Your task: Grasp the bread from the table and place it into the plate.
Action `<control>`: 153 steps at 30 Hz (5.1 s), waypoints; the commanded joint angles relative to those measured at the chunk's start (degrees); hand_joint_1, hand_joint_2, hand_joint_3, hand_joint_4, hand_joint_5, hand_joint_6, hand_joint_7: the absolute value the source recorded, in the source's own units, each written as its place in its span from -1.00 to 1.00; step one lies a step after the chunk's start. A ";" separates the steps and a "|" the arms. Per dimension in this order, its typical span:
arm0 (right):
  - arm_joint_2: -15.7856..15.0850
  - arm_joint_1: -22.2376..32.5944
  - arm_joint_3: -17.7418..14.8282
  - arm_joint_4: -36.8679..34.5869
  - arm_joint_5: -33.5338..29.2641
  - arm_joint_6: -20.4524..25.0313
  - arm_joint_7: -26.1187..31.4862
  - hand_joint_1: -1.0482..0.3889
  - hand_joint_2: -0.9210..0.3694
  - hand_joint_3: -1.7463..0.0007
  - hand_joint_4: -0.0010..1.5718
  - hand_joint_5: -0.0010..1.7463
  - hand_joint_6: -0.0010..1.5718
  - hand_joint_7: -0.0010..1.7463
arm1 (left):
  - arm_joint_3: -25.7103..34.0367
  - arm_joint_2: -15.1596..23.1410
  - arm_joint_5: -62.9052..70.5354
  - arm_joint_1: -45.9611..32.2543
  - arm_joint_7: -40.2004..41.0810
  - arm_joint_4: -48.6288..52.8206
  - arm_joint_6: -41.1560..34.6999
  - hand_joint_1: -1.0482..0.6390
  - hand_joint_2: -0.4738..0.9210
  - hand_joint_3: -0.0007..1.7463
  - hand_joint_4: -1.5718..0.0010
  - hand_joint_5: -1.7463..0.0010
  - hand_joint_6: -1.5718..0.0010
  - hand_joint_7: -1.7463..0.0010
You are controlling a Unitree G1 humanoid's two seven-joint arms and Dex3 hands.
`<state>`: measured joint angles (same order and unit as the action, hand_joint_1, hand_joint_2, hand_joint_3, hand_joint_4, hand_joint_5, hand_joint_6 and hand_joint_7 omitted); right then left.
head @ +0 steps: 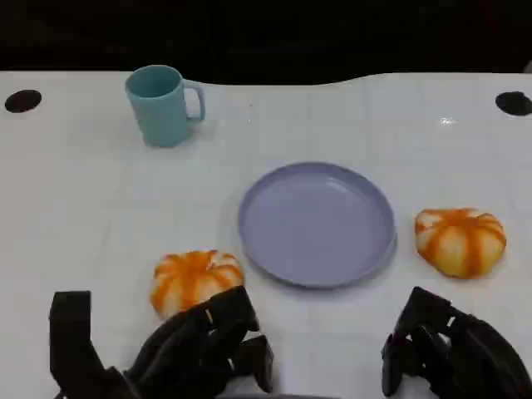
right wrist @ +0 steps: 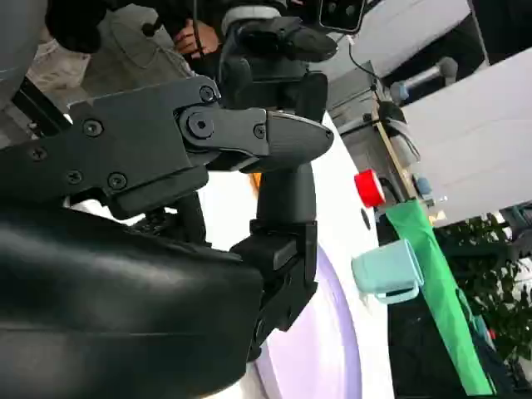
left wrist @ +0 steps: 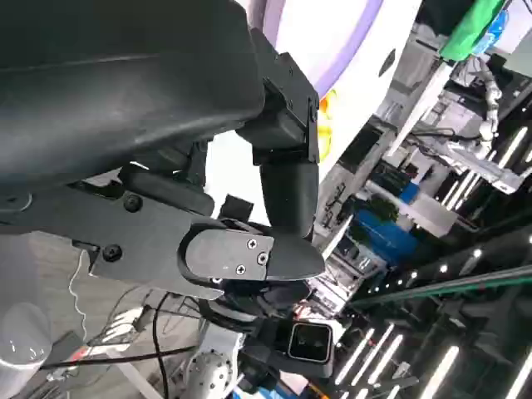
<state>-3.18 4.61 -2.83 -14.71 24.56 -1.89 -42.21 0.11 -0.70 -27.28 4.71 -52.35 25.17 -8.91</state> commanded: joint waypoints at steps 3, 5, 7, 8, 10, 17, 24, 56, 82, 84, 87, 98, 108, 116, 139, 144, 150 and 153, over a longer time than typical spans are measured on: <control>-0.37 -0.91 -0.91 0.86 1.35 1.97 0.19 -0.30 -1.00 0.51 -0.25 1.00 -0.45 0.83 | 0.68 0.80 0.27 -1.26 0.74 -2.34 0.51 -0.53 1.00 -0.72 0.25 -1.00 0.42 -0.77; -0.40 -0.79 -0.84 1.46 1.47 2.62 0.38 -0.30 -1.00 0.52 -0.24 1.00 -0.45 0.83 | 0.65 1.01 0.25 -1.45 0.80 -2.96 0.20 -0.53 1.00 -0.72 0.26 -1.00 0.42 -0.77; -0.38 -0.83 -0.70 1.93 1.30 2.99 0.55 -0.30 -1.00 0.52 -0.23 1.00 -0.44 0.83 | 0.58 1.33 0.13 -1.63 0.98 -3.73 -0.61 -0.53 1.00 -0.73 0.26 -1.00 0.42 -0.77; -0.36 -0.84 -0.64 2.06 1.16 2.99 0.57 -0.30 -1.00 0.53 -0.23 1.00 -0.44 0.83 | 0.57 1.46 0.14 -1.70 1.03 -4.04 -0.74 -0.53 1.00 -0.73 0.27 -1.00 0.43 -0.77; -0.33 -0.79 -0.57 2.30 1.05 3.29 0.69 -0.30 -1.00 0.54 -0.22 1.00 -0.45 0.83 | 0.68 1.55 0.02 -1.73 1.07 -4.27 -0.94 -0.51 1.00 -0.72 0.27 -1.00 0.44 -0.78; -0.25 -0.54 -0.27 2.95 0.58 3.52 1.82 -0.27 -1.00 0.52 -0.25 1.00 -0.46 0.81 | 1.14 1.47 -0.08 -1.23 0.87 -3.88 -0.85 -0.50 1.00 -0.69 0.28 -1.00 0.46 -0.79; -0.51 -0.03 0.25 4.37 0.47 4.32 2.64 -0.27 -1.00 0.51 -0.29 1.00 -0.46 0.77 | 1.44 1.47 -0.29 -1.15 1.04 -4.55 -1.56 -0.50 1.00 -0.70 0.25 -1.00 0.46 -0.83; -1.05 0.34 0.02 5.91 0.59 6.05 2.61 -0.28 -1.00 0.53 -0.29 1.00 -0.44 0.75 | 0.84 1.07 -0.03 -1.82 1.56 -6.09 -2.00 -0.51 1.00 -0.68 0.25 -1.00 0.45 -0.82; -1.05 -0.31 -0.06 5.38 0.50 6.13 2.66 -0.28 -1.00 0.52 -0.30 1.00 -0.46 0.78 | 0.70 0.40 3.25 -2.49 3.84 -8.95 7.29 -0.52 1.00 -0.75 0.43 -1.00 0.50 -0.71; -1.07 -0.35 -0.08 5.38 0.57 6.16 2.62 -0.27 -1.00 0.53 -0.29 1.00 -0.46 0.77 | 0.13 0.55 5.22 -2.91 5.02 -10.34 10.56 -0.56 1.00 -0.76 0.48 -0.96 0.52 -0.67; -1.12 -0.30 0.11 5.35 0.16 5.46 2.50 -0.27 -1.00 0.52 -0.30 1.00 -0.46 0.76 | -0.72 1.44 8.51 -3.63 7.00 -13.14 15.64 -0.59 1.00 -0.75 0.54 -0.92 0.56 -0.62; -0.72 -0.28 0.69 6.46 0.38 7.01 2.92 -0.28 -1.00 0.52 -0.30 1.00 -0.45 0.76 | -0.68 10.99 29.85 -3.43 20.14 -22.84 32.77 -0.53 1.00 -0.73 0.66 -0.41 0.54 0.52; 0.20 -0.83 1.56 6.45 0.17 6.90 2.96 -0.26 -1.00 0.50 -0.28 1.00 -0.46 0.79 | -0.41 22.95 57.55 -2.88 30.87 -36.86 26.09 -0.60 1.00 -0.78 0.60 0.36 0.53 0.99; 0.84 -1.09 1.94 6.07 -0.01 6.20 2.76 -0.28 -1.00 0.50 -0.26 1.00 -0.46 0.81 | -4.37 27.31 67.17 -1.69 29.53 -40.74 20.48 -0.67 1.00 -0.86 0.63 0.54 0.64 1.00; 0.34 -1.86 1.35 4.82 -0.08 5.07 2.41 -0.25 -1.00 0.47 -0.28 1.00 -0.50 0.82 | -20.60 25.10 77.41 8.67 30.71 -22.73 9.65 -0.80 1.00 -0.89 0.66 0.67 0.80 1.00; 0.32 -1.76 1.40 4.99 -0.09 5.02 2.42 -0.25 -1.00 0.47 -0.28 1.00 -0.49 0.82 | -23.49 23.30 78.54 11.59 33.79 -15.56 8.53 -0.78 1.00 -0.89 0.69 0.69 0.82 0.99; 0.24 -1.59 1.40 5.02 -0.12 4.76 2.47 -0.27 -1.00 0.47 -0.27 1.00 -0.48 0.82 | -25.90 21.28 78.60 14.10 43.53 -5.11 10.28 -0.47 0.97 -0.96 0.62 0.64 0.73 0.96; 0.15 -1.45 1.38 5.24 0.06 4.96 2.42 -0.27 -1.00 0.49 -0.27 1.00 -0.48 0.82 | -26.71 20.82 78.05 15.20 49.22 0.12 13.60 -0.20 0.98 -0.96 0.28 0.32 0.37 0.87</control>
<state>-2.32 2.95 -0.94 -10.06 24.24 3.16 -39.73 -25.77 19.82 51.19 18.81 -7.52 21.06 2.66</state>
